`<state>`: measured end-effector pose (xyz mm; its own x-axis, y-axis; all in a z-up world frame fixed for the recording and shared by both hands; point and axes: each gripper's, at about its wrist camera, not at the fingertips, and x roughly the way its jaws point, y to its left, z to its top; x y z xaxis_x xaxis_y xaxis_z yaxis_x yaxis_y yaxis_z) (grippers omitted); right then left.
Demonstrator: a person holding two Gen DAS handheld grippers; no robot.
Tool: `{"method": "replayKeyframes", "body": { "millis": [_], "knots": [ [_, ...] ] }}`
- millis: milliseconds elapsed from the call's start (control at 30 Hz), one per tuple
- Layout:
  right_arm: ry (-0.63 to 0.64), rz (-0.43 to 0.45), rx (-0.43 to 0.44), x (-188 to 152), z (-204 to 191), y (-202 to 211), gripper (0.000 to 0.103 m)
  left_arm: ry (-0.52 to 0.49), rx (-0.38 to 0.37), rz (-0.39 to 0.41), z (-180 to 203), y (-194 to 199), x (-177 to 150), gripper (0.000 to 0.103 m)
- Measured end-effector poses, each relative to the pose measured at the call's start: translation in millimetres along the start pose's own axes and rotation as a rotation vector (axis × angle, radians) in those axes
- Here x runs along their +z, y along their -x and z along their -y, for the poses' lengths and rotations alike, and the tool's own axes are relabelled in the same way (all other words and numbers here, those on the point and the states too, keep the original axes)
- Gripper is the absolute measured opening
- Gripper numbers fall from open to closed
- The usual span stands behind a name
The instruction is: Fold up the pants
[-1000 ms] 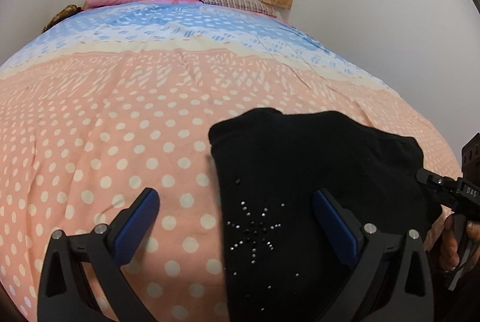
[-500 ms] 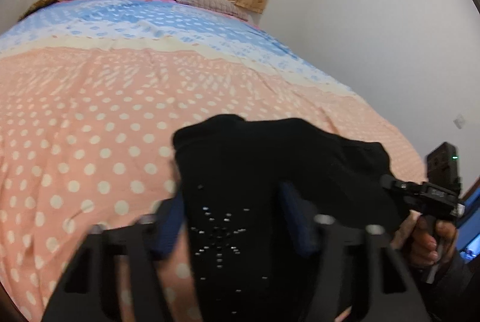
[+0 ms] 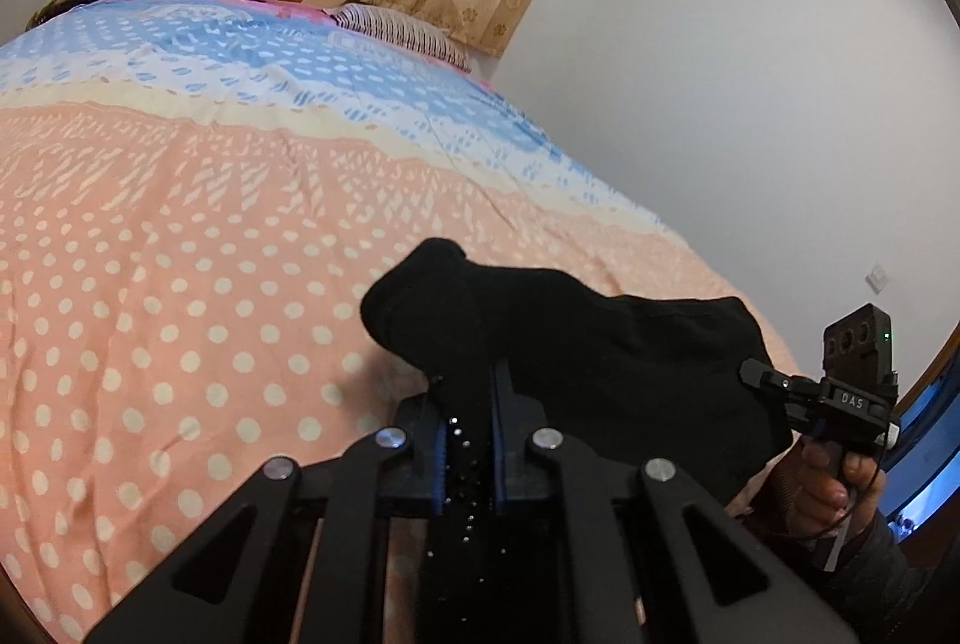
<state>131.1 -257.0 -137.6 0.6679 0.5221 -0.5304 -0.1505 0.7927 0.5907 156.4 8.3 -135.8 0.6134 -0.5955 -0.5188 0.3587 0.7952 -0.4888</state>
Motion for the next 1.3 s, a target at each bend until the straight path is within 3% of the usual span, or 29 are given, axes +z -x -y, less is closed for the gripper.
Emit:
{"method": "replayKeyframes", "body": {
  "millis": [167, 333, 533, 700, 867, 967, 1067, 1133, 1300],
  "knots": [
    [0.054, -0.023, 0.033, 14.2, -26.0, -12.8, 0.027, 0.011, 0.004, 0.052, -7.5, 23.9, 8.5, 0.011],
    [0.122, -0.069, 0.09, 35.9, -63.5, -57.3, 0.027, 0.008, 0.069, 0.117, -27.1, 63.3, 19.7, 0.011],
    [0.211, -0.141, 0.187, 52.5, -130.4, -136.3, 0.027, 0.02, 0.232, 0.184, -67.7, 111.0, 27.8, 0.011],
    [0.259, -0.218, 0.236, 47.4, -173.4, -204.2, 0.027, 0.072, 0.381, 0.222, -113.2, 141.2, 22.7, 0.011],
    [0.275, -0.276, 0.216, 31.8, -188.0, -257.9, 0.027, 0.1, 0.481, 0.199, -155.2, 138.4, 13.7, 0.011],
    [0.245, -0.313, 0.194, 27.4, -179.6, -278.9, 0.028, 0.131, 0.502, 0.153, -177.2, 123.7, 2.8, 0.012],
    [0.172, -0.355, 0.18, 26.4, -154.8, -292.0, 0.031, 0.127, 0.556, 0.138, -183.2, 112.8, -7.4, 0.03],
    [0.139, -0.363, 0.171, 25.7, -142.2, -293.6, 0.033, 0.099, 0.618, 0.139, -178.2, 107.9, -10.1, 0.05],
    [0.105, -0.358, 0.188, 24.6, -132.3, -289.1, 0.038, 0.121, 0.642, 0.134, -185.2, 112.5, -14.7, 0.062]
  ]
}}
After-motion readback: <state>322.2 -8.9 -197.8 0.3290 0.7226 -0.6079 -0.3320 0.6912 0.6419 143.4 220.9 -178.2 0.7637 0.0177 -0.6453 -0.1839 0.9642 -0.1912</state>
